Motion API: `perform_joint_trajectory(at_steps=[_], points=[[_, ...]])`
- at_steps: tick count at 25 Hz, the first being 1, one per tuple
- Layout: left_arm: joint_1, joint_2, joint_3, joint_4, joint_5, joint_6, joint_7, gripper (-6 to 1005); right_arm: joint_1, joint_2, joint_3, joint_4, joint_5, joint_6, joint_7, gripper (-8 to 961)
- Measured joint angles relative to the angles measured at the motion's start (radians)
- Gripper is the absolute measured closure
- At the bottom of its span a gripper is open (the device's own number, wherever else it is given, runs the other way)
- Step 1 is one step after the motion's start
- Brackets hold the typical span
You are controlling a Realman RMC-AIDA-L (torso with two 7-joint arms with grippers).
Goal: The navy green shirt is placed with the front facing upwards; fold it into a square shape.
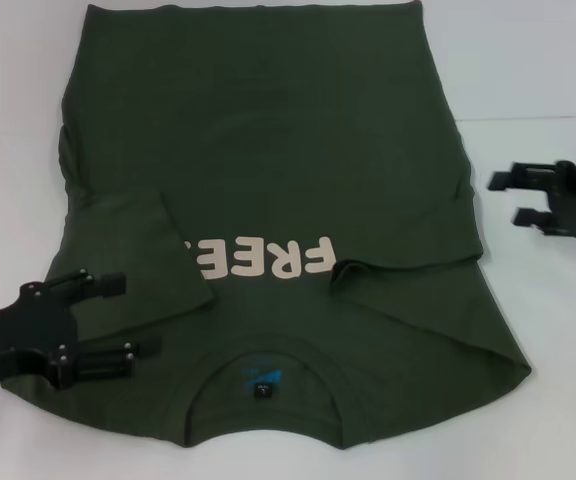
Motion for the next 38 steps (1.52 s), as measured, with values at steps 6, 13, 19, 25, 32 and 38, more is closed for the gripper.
perform_joint_trajectory(at_steps=[6, 13, 19, 25, 32, 38], points=[[-0.005, -0.002, 0.000, -0.006, -0.001, -0.001, 0.000, 53, -0.001, -0.006, -0.007, 0.005, -0.080, 0.006, 0.031, 189], [-0.008, -0.001, 0.000, -0.025, -0.003, -0.017, 0.006, 54, 0.008, 0.015, -0.013, 0.008, -0.081, 0.032, 0.024, 188], [-0.008, 0.001, 0.000, -0.026, -0.003, -0.018, 0.003, 53, 0.022, 0.041, -0.037, 0.009, -0.081, 0.054, 0.021, 189], [-0.008, 0.002, 0.000, -0.026, -0.003, -0.018, 0.002, 54, 0.028, 0.059, -0.065, 0.010, -0.081, 0.082, 0.020, 189], [-0.008, 0.003, 0.000, -0.026, -0.003, -0.018, 0.003, 54, 0.029, 0.063, -0.075, 0.010, -0.081, 0.096, 0.020, 188], [-0.008, 0.003, 0.000, -0.026, -0.003, -0.018, 0.003, 55, 0.030, 0.068, -0.075, 0.010, -0.081, 0.103, 0.018, 188]])
